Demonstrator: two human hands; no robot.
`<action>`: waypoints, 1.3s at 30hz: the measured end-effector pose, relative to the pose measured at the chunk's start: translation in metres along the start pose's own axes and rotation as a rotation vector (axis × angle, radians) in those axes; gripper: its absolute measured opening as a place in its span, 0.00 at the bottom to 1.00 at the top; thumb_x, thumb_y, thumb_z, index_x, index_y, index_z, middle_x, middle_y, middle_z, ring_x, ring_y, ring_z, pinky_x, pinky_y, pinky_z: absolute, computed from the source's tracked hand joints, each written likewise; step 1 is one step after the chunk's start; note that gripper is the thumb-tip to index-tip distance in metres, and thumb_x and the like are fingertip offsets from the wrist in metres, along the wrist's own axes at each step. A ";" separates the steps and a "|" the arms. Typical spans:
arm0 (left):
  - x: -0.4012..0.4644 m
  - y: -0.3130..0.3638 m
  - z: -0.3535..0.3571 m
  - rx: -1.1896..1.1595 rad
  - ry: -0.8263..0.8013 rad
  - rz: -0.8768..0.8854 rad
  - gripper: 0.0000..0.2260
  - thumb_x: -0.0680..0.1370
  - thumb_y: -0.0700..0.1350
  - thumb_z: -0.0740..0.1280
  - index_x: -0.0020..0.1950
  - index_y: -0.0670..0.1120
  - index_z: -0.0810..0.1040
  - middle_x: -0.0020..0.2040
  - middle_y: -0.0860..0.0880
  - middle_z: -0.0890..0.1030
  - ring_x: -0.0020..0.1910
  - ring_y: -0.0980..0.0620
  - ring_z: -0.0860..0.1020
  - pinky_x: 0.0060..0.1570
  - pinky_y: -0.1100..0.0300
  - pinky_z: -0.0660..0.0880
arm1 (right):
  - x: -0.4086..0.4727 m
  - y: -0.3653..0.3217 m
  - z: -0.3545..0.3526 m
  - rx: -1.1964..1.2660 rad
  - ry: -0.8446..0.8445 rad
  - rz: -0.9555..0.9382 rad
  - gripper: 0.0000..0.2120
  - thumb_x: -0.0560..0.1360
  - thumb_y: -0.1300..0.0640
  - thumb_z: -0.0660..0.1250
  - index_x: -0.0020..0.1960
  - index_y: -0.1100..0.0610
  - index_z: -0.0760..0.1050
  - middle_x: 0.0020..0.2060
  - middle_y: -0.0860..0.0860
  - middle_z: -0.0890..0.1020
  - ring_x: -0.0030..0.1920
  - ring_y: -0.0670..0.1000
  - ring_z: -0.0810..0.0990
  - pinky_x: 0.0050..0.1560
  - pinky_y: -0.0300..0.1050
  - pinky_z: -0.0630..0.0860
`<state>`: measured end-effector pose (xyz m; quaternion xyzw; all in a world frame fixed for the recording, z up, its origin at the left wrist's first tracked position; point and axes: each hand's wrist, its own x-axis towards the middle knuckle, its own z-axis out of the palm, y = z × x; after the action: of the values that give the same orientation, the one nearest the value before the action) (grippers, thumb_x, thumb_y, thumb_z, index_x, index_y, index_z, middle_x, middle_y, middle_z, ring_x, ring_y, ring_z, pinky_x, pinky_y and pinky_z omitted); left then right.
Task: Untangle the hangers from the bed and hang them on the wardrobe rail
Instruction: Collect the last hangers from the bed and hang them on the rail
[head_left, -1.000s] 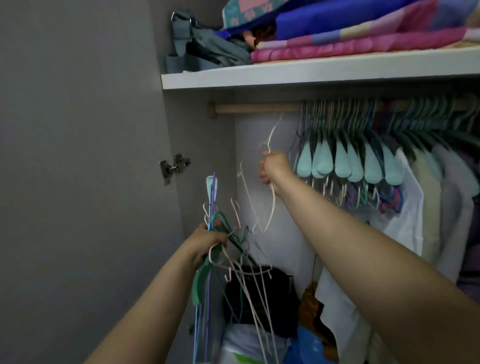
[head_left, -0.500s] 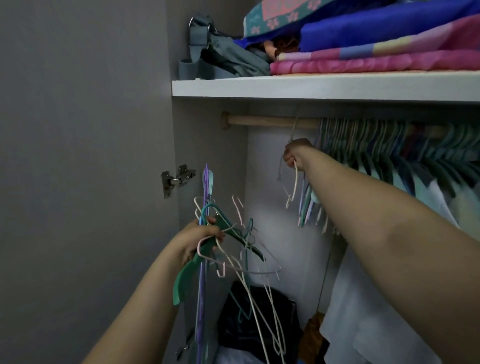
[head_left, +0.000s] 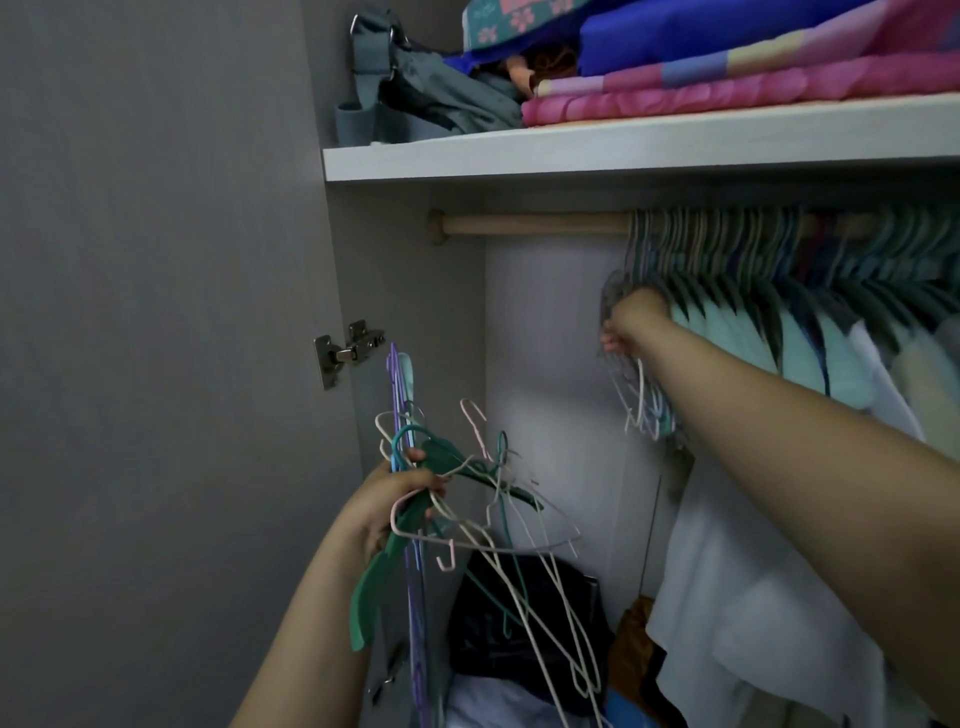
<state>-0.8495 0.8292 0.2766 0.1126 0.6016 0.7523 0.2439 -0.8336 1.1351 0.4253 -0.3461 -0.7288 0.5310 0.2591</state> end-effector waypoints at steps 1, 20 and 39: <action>-0.002 -0.001 0.001 0.001 -0.004 -0.001 0.24 0.62 0.34 0.70 0.55 0.43 0.68 0.44 0.35 0.78 0.29 0.47 0.77 0.24 0.63 0.75 | -0.007 0.001 -0.002 -0.172 0.019 -0.028 0.11 0.81 0.65 0.53 0.51 0.67 0.73 0.38 0.61 0.76 0.34 0.56 0.77 0.25 0.40 0.77; -0.007 -0.030 0.026 0.011 0.195 0.130 0.13 0.69 0.22 0.61 0.43 0.39 0.73 0.35 0.39 0.77 0.24 0.52 0.78 0.25 0.63 0.76 | -0.209 0.136 0.105 -0.278 -0.643 -0.359 0.11 0.75 0.59 0.61 0.58 0.57 0.71 0.32 0.47 0.74 0.30 0.45 0.72 0.35 0.39 0.70; 0.009 -0.044 0.036 -0.010 0.260 0.170 0.12 0.71 0.27 0.65 0.47 0.41 0.73 0.35 0.41 0.75 0.28 0.48 0.72 0.27 0.62 0.71 | -0.190 0.177 0.082 0.192 -0.354 -0.400 0.17 0.81 0.65 0.53 0.55 0.45 0.73 0.47 0.43 0.79 0.33 0.42 0.70 0.41 0.38 0.71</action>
<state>-0.8306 0.8715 0.2427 0.0635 0.6128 0.7813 0.0999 -0.7352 0.9729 0.2298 -0.0711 -0.7627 0.5882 0.2592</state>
